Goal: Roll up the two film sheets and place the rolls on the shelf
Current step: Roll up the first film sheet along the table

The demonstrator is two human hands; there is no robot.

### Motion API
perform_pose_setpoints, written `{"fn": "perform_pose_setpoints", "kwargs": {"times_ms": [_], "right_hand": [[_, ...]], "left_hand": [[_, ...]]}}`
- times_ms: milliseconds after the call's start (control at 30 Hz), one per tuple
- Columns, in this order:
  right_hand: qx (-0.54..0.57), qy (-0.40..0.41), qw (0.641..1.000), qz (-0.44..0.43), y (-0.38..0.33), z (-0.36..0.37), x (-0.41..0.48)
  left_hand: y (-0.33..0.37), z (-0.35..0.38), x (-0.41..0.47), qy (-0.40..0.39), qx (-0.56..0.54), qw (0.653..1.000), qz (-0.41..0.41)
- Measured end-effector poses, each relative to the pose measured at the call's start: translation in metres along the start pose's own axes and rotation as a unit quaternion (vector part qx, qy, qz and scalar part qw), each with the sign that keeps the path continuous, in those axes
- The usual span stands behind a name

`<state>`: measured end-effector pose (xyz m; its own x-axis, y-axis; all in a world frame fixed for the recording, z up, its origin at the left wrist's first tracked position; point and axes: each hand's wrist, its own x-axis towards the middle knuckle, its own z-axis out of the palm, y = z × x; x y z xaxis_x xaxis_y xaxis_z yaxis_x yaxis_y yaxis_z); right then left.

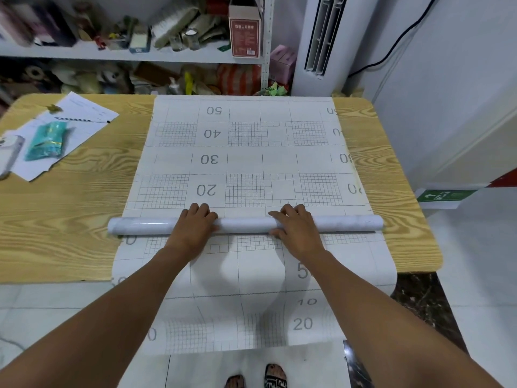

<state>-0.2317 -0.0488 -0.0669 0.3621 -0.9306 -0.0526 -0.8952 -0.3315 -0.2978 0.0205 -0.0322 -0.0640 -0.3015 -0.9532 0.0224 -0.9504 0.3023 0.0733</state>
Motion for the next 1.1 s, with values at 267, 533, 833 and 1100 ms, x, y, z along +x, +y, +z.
{"fn": "perform_pose_setpoints", "kwargs": {"times_ms": [267, 533, 833, 1100], "right_hand": [[0.015, 0.012, 1.000, 0.024, 0.000, -0.001, 0.005], [0.003, 0.040, 0.999, 0.013, 0.000, 0.001, 0.002], [-0.010, 0.049, 0.999, -0.007, -0.002, 0.004, -0.004], [0.007, 0.010, 1.000, -0.016, 0.001, 0.005, -0.008]], "left_hand": [[0.004, 0.000, -0.002, -0.022, -0.128, 0.989, -0.077], [0.006, 0.000, -0.003, -0.034, -0.177, 0.980, -0.089], [0.002, 0.001, -0.008, 0.000, -0.055, 0.998, -0.023], [0.003, 0.002, -0.010, 0.005, -0.050, 0.999, -0.016]]}}
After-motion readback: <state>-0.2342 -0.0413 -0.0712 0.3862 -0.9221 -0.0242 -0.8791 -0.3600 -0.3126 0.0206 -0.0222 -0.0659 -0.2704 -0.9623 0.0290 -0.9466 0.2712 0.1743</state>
